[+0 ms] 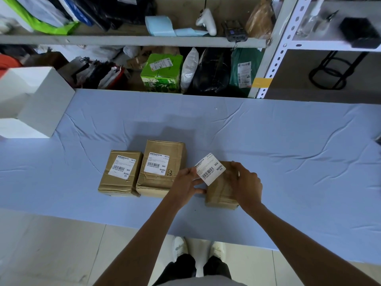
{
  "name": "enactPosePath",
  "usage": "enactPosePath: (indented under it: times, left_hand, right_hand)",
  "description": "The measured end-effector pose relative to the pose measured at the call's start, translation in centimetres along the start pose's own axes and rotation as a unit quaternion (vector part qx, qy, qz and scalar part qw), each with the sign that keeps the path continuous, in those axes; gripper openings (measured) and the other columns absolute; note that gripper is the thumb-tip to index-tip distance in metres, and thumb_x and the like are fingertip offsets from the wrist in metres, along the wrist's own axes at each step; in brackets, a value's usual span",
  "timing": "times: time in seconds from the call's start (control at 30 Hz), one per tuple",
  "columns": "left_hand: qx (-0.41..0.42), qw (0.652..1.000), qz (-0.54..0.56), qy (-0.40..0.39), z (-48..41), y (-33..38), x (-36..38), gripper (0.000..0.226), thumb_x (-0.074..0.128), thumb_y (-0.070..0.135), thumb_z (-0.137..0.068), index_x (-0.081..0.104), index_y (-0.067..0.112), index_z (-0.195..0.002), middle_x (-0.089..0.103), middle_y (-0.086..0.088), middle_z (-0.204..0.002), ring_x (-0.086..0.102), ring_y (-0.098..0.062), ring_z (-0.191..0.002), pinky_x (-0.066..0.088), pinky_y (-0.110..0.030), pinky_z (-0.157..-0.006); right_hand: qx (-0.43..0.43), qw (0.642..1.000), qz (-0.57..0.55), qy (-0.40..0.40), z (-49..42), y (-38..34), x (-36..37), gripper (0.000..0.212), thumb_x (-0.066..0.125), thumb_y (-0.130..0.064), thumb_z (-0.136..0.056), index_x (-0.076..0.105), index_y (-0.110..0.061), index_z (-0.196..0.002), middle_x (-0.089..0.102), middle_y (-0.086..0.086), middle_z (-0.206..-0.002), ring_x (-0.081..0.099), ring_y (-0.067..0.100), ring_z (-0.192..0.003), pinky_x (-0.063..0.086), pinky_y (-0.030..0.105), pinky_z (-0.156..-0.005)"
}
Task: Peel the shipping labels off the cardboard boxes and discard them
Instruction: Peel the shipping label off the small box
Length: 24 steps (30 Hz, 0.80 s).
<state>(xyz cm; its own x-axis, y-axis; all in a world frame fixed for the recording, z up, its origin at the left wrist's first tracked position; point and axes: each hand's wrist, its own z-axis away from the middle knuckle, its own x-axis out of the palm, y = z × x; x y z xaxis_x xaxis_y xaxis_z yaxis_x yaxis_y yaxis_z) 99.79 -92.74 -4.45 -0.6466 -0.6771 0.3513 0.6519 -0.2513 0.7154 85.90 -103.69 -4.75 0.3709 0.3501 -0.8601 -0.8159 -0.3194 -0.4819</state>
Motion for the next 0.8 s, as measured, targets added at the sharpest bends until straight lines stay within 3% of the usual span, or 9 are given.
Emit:
enactPosePath:
  times: [0.07, 0.13, 0.23, 0.3, 0.4, 0.5, 0.63, 0.73, 0.8]
  left_hand:
    - [-0.009, 1.000, 0.008, 0.007, 0.1, -0.2, 0.1, 0.026, 0.034, 0.018, -0.102, 0.055, 0.005, -0.096, 0.064, -0.015, -0.096, 0.062, -0.029, -0.090, 0.049, -0.054, -0.078]
    - [-0.016, 0.999, 0.025, 0.020, 0.0, -0.3, 0.1, 0.026, 0.034, 0.019, -0.102, 0.054, 0.002, -0.104, 0.063, -0.017, -0.098, 0.062, -0.031, -0.091, 0.049, -0.055, -0.077]
    - [-0.016, 0.998, 0.049, 0.030, -0.3, -0.1, -0.2, 0.032, 0.036, 0.020, -0.101, 0.047, -0.004, -0.120, 0.060, -0.021, -0.104, 0.060, -0.033, -0.094, 0.047, -0.057, -0.078]
    - [-0.014, 0.998, 0.049, 0.028, -0.3, 0.2, -0.4, 0.035, 0.035, 0.020, -0.101, 0.046, -0.004, -0.124, 0.058, -0.021, -0.109, 0.059, -0.033, -0.097, 0.046, -0.060, -0.081]
    - [-0.010, 0.999, 0.041, 0.025, -0.1, 0.2, -0.4, 0.031, 0.034, 0.021, -0.102, 0.049, -0.001, -0.118, 0.061, -0.018, -0.104, 0.061, -0.031, -0.094, 0.047, -0.057, -0.080]
    - [-0.009, 0.999, 0.038, 0.019, -0.2, 0.1, -0.6, 0.028, 0.034, 0.021, -0.101, 0.051, 0.001, -0.111, 0.062, -0.018, -0.101, 0.061, -0.031, -0.091, 0.048, -0.054, -0.079]
    - [-0.009, 0.999, 0.031, 0.018, -0.2, 0.1, -0.5, 0.029, 0.034, 0.020, -0.102, 0.050, 0.000, -0.114, 0.061, -0.019, -0.101, 0.061, -0.031, -0.090, 0.049, -0.051, -0.073]
    - [-0.008, 0.999, 0.037, 0.012, -0.1, 0.0, -0.6, 0.028, 0.034, 0.021, -0.101, 0.053, 0.002, -0.108, 0.062, -0.019, -0.099, 0.061, -0.031, -0.089, 0.048, -0.051, -0.076]
    - [-0.008, 0.999, 0.043, 0.002, -0.1, -0.1, -0.6, 0.027, 0.035, 0.021, -0.101, 0.054, 0.002, -0.106, 0.062, -0.019, -0.098, 0.061, -0.032, -0.090, 0.047, -0.055, -0.080]
  right_hand:
    - [-0.002, 1.000, 0.007, 0.001, -0.1, 0.1, -0.2, 0.034, 0.037, -0.029, -0.100, 0.054, -0.032, -0.129, 0.066, 0.012, -0.090, 0.062, 0.033, -0.082, 0.052, 0.039, -0.075]
    - [-0.005, 1.000, -0.012, -0.019, 0.0, 0.0, -0.6, 0.037, 0.043, -0.039, -0.097, 0.051, -0.030, -0.132, 0.067, 0.009, -0.091, 0.063, 0.031, -0.085, 0.052, 0.039, -0.077]
    - [-0.015, 0.997, -0.017, -0.080, 0.5, -0.6, -0.9, 0.079, 0.066, -0.062, -0.073, 0.036, -0.033, -0.140, 0.067, 0.002, -0.100, 0.063, 0.028, -0.096, 0.052, 0.039, -0.083]
    - [-0.018, 0.996, -0.015, -0.087, 0.8, -0.6, -0.8, 0.097, 0.074, -0.064, -0.061, 0.031, -0.034, -0.142, 0.066, -0.001, -0.108, 0.062, 0.026, -0.103, 0.052, 0.039, -0.086]
    - [-0.015, 0.996, -0.066, -0.063, 0.7, -0.4, -0.4, 0.073, 0.072, -0.047, -0.074, 0.039, -0.032, -0.137, 0.068, 0.002, -0.090, 0.065, 0.029, -0.088, 0.053, 0.037, -0.076]
    - [-0.028, 0.996, -0.068, -0.048, 0.1, 0.1, 0.1, 0.043, 0.054, -0.026, -0.091, 0.047, -0.030, -0.133, 0.058, 0.004, -0.068, 0.059, 0.028, -0.068, 0.049, 0.034, -0.063]
    - [-0.030, 0.997, -0.062, -0.035, -0.3, 0.7, 0.1, 0.046, 0.035, -0.005, -0.096, 0.050, -0.027, -0.134, 0.063, 0.011, -0.075, 0.060, 0.029, -0.069, 0.051, 0.036, -0.065]
    - [-0.032, 0.996, -0.076, -0.043, 0.2, 0.5, -0.3, 0.038, 0.048, -0.031, -0.096, 0.049, -0.029, -0.134, 0.064, 0.004, -0.075, 0.063, 0.028, -0.074, 0.054, 0.038, -0.071]
    - [-0.023, 0.996, -0.046, -0.066, 0.5, 0.1, -0.8, 0.065, 0.062, -0.058, -0.079, 0.043, -0.033, -0.135, 0.067, 0.001, -0.086, 0.065, 0.028, -0.085, 0.054, 0.038, -0.077]
